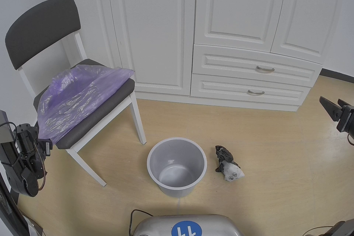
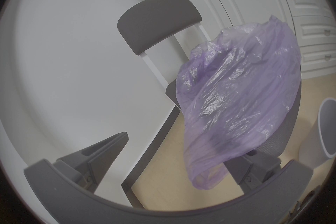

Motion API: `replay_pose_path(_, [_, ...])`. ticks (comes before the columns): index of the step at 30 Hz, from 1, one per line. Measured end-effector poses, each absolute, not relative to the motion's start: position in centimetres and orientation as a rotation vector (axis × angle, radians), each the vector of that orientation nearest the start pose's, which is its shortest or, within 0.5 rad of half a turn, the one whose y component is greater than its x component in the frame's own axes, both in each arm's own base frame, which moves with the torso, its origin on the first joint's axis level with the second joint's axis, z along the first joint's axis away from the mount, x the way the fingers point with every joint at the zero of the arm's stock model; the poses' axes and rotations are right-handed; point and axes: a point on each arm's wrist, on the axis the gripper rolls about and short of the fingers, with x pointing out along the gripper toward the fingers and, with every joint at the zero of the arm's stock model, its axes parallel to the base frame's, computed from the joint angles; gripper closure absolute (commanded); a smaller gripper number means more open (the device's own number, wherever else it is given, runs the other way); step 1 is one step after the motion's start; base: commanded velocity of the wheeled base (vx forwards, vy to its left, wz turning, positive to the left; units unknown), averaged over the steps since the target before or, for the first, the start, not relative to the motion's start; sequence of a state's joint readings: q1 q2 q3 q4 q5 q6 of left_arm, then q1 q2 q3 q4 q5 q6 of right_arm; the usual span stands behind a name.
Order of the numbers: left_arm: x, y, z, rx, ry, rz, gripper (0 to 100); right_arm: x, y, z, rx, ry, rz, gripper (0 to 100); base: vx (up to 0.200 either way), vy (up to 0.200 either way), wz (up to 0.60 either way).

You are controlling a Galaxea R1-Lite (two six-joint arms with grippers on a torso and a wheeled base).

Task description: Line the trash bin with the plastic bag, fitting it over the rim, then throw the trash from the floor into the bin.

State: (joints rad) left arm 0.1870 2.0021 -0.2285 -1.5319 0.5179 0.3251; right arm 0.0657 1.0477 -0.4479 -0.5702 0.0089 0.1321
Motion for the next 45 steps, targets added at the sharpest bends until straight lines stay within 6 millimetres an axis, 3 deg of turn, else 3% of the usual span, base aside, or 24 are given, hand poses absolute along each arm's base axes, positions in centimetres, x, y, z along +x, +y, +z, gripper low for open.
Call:
replay_pose_path(22, [25.4, 5.3, 7.6, 0.319, 0.287, 0.647, 0, 14.1, 1.2, 21.7, 0.132, 0.054, 0.106, 0, 0.0, 0.0, 0.0])
replay_pose_path(23, [25.4, 5.3, 7.6, 0.319, 0.286, 0.647, 100, 14.1, 1.2, 21.7, 0.132, 0.053, 0.107, 0, 0.0, 0.0, 0.0])
replay_pose_path(45, [25.6, 5.2, 6.8, 0.295, 0.306, 0.638, 100, 13.8, 1.4, 21.9, 0.132, 0.041, 0.123, 0, 0.0, 0.0, 0.0])
